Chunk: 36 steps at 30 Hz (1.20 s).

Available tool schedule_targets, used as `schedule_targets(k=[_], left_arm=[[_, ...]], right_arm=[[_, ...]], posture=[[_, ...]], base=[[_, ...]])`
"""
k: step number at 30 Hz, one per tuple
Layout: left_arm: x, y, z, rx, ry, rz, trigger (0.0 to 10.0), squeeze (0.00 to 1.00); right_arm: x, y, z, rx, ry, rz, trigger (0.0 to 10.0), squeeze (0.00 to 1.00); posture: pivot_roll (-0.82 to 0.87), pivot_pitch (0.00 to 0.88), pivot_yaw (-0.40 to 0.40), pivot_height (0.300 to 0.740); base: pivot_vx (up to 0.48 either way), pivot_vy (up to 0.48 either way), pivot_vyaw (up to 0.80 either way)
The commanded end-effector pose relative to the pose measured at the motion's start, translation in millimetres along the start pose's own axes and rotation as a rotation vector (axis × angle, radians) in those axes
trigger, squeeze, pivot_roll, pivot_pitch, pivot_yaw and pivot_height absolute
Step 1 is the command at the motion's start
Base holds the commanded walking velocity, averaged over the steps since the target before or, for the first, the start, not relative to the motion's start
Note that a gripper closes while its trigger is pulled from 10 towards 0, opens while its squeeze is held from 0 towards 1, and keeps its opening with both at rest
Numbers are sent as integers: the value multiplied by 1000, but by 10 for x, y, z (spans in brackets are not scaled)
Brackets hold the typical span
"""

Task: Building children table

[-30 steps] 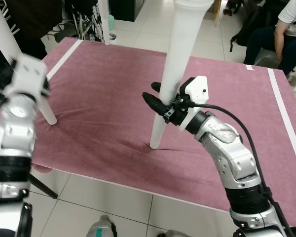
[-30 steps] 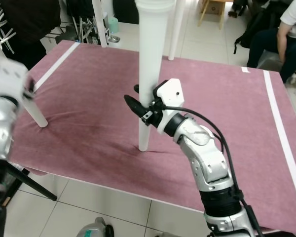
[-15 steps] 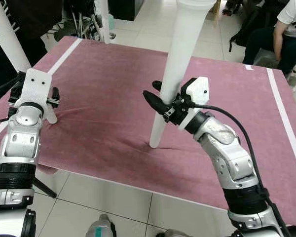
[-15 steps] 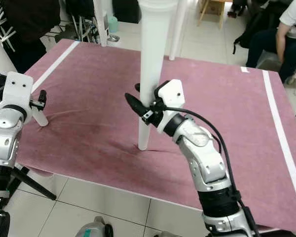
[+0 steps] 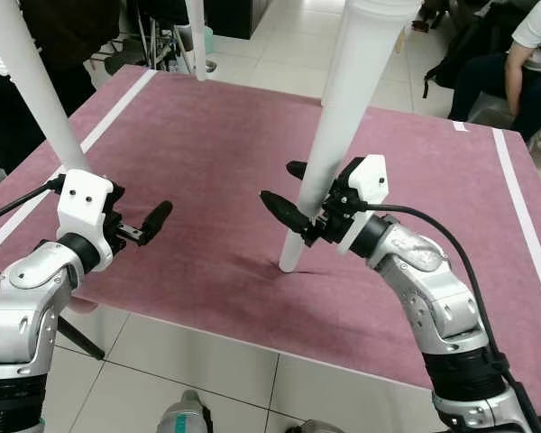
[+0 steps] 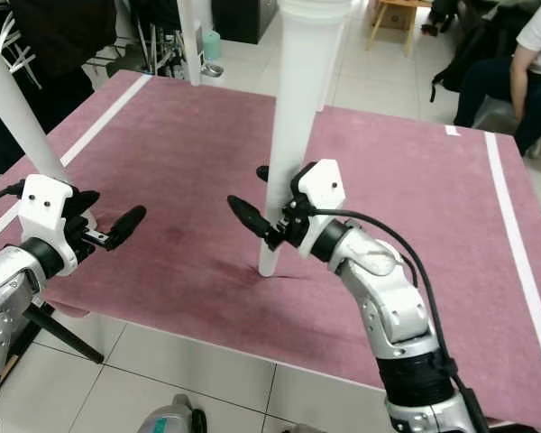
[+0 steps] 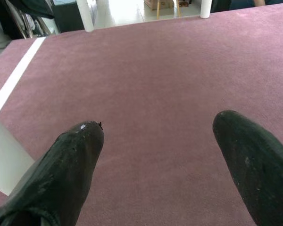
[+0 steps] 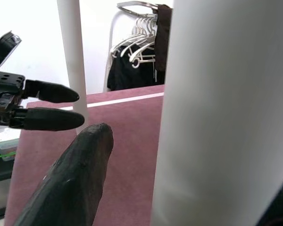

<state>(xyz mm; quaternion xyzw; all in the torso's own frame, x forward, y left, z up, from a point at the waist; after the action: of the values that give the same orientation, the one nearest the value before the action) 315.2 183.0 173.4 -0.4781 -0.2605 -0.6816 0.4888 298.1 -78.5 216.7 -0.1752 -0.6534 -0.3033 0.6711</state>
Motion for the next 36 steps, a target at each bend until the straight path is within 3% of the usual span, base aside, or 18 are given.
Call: schedule_targets(k=[1, 6, 12, 13, 15, 16, 17, 18, 23, 26, 27, 30, 32, 34, 35, 36], left_arm=[[8, -20, -48, -28, 3, -11, 10000, 0], [-6, -27, -88, -33, -5, -14, 10000, 0], [-13, -7, -236, -47, -32, -13, 10000, 0], [-9, 17, -271, -53, -28, -15, 10000, 0], [-12, 61, -303, -58, -26, -14, 10000, 0], [-16, 66, -316, -65, -27, -16, 10000, 0], [-16, 66, -316, -65, -27, -16, 10000, 0], [-19, 67, -324, -70, -29, -17, 10000, 0], [-36, 54, -365, -83, -36, -17, 10000, 0], [-137, 46, -368, -54, -68, 35, 10000, 0], [-187, 33, -398, -49, -77, 54, 10000, 0], [-215, 24, -423, -48, -81, 64, 10000, 0], [-284, -17, -522, -42, -86, 80, 10000, 0], [-284, -17, -522, -42, -86, 80, 10000, 0], [-327, -40, -553, -7, -86, 87, 10000, 0], [-327, -40, -553, -7, -86, 87, 10000, 0]], right_arm=[[-87, -25, 74, 36, 32, 36, 10000, 0], [-179, -112, 55, 4, 44, 61, 10000, 0], [-320, -317, -74, -122, 52, 78, 10000, 0], [-342, -350, -99, -145, 55, 77, 10000, 1000], [-394, -398, -112, -161, 55, 93, 10000, 1000], [-423, -437, -123, -174, 57, 105, 10000, 624], [-423, -437, -123, -174, 57, 105, 10000, 624], [-441, -464, -130, -183, 59, 113, 10000, 0], [-573, -644, -127, -219, 76, 172, 10000, 0], [-818, -798, -125, -259, 146, 234, 10000, 0], [-937, -853, -178, -318, 178, 240, 10000, 0], [-1012, -889, -211, -361, 197, 241, 10000, 0], [-1137, -980, -393, -539, 197, 208, 10000, 0], [-1137, -980, -393, -539, 197, 208, 10000, 0], [-1162, -1023, -475, -634, 194, 178, 10000, 0], [-1162, -1023, -475, -634, 194, 178, 10000, 0]], posture=[[76, 0, 7, 740], [75, 0, 6, 740], [47, 0, 23, 740], [44, 0, 27, 740], [44, 0, 26, 740], [44, 0, 26, 740], [44, 0, 26, 740], [44, 0, 26, 740], [40, 0, 23, 740], [31, 0, 23, 740], [31, 0, 20, 740], [31, 0, 20, 740], [40, 0, 9, 740], [40, 0, 9, 740], [42, 0, 5, 740], [42, 0, 5, 740]], base=[[0, 0, 0], [0, 0, 0], [0, 0, 0], [0, 0, 0], [0, 0, 0], [0, 0, 0], [0, 0, 0], [0, 0, 0], [0, 0, 0], [0, 0, 0], [0, 0, 0], [0, 0, 0], [0, 0, 0], [0, 0, 0], [0, 0, 0], [0, 0, 0]])
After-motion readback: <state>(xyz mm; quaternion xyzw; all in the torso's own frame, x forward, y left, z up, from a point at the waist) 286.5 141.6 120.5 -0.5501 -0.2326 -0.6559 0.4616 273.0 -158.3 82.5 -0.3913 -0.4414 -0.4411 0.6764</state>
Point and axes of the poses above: a point about 5 cm out from each wrist's last joint towards the gripper, its own y axis pointing out of the wrist towards the gripper, its own x axis along the axis of the wrist's last joint, z = x × y, the point moved 5 cm from there along y, pointing out of the wrist towards the gripper, and after that the axes turned 15 degrees about y, right-handed, at the moved point
